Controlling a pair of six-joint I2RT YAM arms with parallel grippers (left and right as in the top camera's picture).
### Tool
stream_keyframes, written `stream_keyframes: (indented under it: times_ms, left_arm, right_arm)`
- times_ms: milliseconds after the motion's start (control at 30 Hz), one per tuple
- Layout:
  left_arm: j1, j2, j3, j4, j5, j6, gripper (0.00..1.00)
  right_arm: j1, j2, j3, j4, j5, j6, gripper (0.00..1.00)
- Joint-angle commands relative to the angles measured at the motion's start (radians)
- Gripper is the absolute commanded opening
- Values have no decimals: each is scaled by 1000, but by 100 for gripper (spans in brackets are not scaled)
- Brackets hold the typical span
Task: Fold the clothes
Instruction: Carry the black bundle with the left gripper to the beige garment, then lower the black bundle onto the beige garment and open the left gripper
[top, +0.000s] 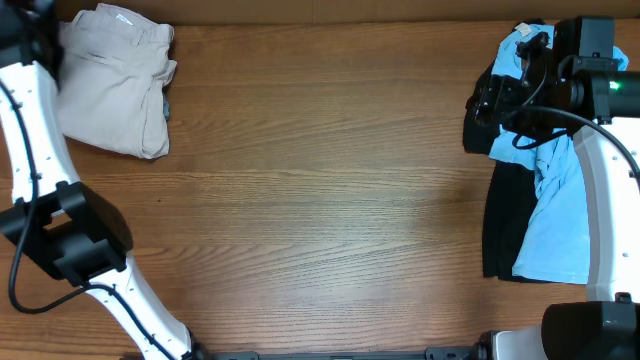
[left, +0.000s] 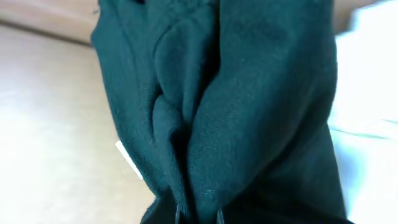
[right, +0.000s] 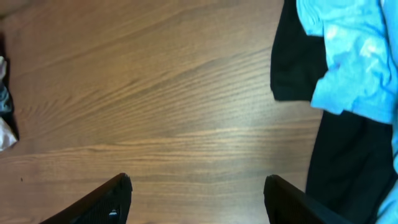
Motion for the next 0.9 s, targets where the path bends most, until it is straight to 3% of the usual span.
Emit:
stream_keyframes:
  times_ms: [0,100,333,667,767,833,867]
  left_arm:
    - [8,-26,22,29,2,69,4]
    - [8,-20,21,1,13,162,4]
    - [12,0,9,-44,64,169,4]
    - [-20,78,9,-207,139,93,4]
    - [-45,83,9,-280,200,19,5]
    - [-72,83,9,-356,303,-117,26]
    - [-83,83,9,-382,338,-168,45]
  right_arm:
    - [2,-3,25,19,-5,4,72]
    - [2,10,25,23,-5,15,72]
    - [2,19,24,14,-5,14,72]
    - [2,19,24,-2,-5,14,72]
    - [2,19,24,-2,-5,14,72]
    - [2,19,24,-3,-5,14,72]
    - [2,19,24,-5,-5,14,72]
